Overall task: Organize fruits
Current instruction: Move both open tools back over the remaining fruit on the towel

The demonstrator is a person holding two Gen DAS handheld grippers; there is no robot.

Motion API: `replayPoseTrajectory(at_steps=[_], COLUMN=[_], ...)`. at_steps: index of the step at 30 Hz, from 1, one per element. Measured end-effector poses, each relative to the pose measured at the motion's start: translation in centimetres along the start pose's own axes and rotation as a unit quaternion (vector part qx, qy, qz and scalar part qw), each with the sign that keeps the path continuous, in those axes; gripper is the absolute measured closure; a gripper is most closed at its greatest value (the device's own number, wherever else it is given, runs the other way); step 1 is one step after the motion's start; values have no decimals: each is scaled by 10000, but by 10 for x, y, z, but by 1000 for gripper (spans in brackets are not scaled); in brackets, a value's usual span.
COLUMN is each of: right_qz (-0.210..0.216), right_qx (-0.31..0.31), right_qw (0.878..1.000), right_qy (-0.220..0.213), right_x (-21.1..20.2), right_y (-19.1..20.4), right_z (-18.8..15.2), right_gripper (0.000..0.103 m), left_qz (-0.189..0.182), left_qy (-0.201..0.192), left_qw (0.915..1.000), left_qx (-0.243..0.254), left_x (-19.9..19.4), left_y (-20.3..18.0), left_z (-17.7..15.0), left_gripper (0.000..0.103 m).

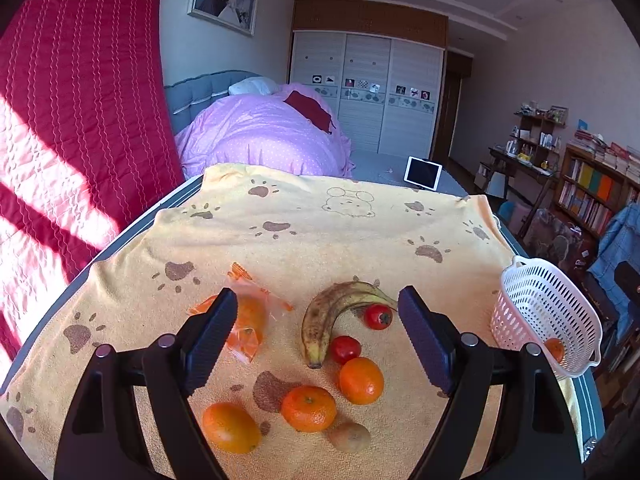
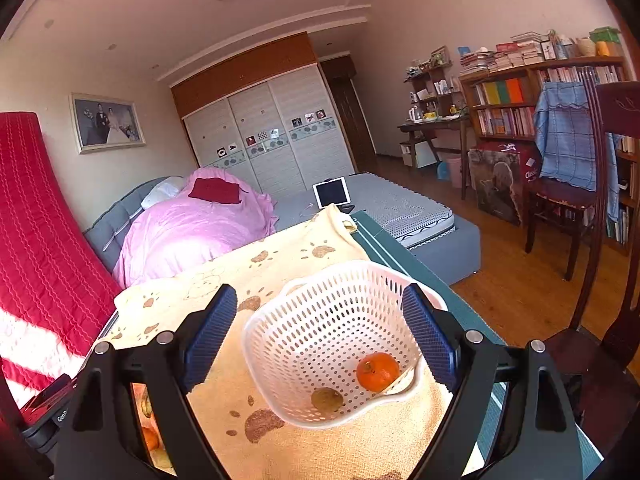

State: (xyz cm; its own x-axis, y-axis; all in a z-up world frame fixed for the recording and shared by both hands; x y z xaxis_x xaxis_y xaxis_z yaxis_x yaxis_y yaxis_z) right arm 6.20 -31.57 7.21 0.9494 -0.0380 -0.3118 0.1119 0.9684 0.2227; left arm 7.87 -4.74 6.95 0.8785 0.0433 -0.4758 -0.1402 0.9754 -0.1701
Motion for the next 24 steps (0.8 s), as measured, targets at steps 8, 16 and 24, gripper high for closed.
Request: replayPoseTrajectory(at_steps=[8,16,24], right_qz=[467,791,1085], right_qx=[-396,-995,-1210], right_qw=[9979,9903,9834], right_qy=[223,556,812], right_x=[1,12,18], right_y=[50,94,97], right_z=[-22,-57,-71], right_gripper=[17,17,17], left_qz=[241,469,633], left_qy=[-84,57,562], left_qw=[9996,9987,9963], left_qx=[-72,-185,-173], left_x=[1,13,47], left_y=[35,72,94], left_z=[4,4,5], left_gripper=[21,21,21])
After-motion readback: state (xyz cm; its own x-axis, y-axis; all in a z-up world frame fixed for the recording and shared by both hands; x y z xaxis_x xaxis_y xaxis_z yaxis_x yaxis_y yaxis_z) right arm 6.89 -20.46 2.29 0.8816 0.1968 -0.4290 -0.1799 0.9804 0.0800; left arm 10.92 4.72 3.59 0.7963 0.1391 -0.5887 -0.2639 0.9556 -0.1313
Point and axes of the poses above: each gripper's, at about its wrist camera, not at the fingertips, and x roughly the way its jaws point, y to its left, z to its top, the point moved 6 cm from there along x, roughly the way its jaws point, and after that the axes turned 6 degrees about -x, right-handed, at the moved point
